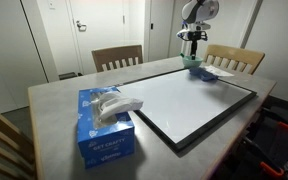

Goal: Move the bowl to the right then move the box forward towards the right

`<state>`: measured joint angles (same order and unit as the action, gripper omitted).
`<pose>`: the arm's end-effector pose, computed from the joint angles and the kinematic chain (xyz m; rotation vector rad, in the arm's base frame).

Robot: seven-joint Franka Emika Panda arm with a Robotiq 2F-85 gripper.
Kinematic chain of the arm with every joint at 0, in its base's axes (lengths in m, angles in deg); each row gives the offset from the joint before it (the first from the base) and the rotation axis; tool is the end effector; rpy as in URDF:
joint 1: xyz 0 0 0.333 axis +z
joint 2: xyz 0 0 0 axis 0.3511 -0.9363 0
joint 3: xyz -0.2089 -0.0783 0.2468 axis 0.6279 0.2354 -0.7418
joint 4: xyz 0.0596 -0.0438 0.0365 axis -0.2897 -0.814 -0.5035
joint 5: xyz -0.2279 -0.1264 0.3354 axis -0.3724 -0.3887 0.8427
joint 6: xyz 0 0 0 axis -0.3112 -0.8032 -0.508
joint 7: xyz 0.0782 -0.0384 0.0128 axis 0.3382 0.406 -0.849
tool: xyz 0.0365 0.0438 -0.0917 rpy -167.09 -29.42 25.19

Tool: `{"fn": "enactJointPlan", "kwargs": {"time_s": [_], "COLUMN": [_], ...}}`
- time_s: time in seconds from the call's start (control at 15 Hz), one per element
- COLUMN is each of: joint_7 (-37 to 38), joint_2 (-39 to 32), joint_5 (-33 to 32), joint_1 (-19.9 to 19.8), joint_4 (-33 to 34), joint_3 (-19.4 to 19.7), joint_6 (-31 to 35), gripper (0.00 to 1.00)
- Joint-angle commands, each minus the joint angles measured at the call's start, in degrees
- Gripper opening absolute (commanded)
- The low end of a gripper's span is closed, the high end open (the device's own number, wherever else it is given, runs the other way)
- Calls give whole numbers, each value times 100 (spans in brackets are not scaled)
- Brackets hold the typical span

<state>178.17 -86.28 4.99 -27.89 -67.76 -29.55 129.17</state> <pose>0.6889 -0.2945 0.2205 0.7940 -2.9015 0.1959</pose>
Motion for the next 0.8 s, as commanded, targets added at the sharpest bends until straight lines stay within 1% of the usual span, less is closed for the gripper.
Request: {"fn": "enactJointPlan", "kwargs": {"time_s": [0.0, 0.33, 0.4, 0.47, 0.53, 0.73], "joint_7": [-535, -1371, -1467, -1513, -1262, -1325], "joint_2": [604, 1012, 1053, 1100, 815, 901], "joint_5": [-361, -798, -957, -1068, -887, -1013], "joint_1": [186, 507, 609, 668, 568, 690], "joint_4": [-533, -861, -928, -980, -617, -719], "joint_3": [-242, -543, -551, -554, -544, -563], "joint_6": [-238, -441, -381, -327, -392, -398], "gripper": [100, 100, 100, 100, 100, 100]}}
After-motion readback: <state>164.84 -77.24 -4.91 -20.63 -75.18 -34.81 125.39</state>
